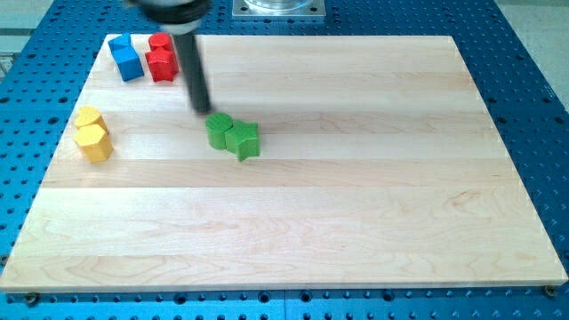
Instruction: Push the green blocks to the right of the yellow blocks
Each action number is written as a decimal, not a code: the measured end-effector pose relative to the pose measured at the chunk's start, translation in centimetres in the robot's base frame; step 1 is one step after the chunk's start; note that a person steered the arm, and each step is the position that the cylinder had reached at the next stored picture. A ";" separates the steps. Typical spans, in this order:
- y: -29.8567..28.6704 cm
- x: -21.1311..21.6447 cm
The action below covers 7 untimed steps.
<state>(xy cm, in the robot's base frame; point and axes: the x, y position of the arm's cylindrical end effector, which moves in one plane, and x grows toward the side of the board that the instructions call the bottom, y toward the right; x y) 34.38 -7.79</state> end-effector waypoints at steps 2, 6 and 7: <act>8.5 13.2; -5.4 10.9; -1.3 10.8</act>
<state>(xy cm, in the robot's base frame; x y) 45.21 -9.05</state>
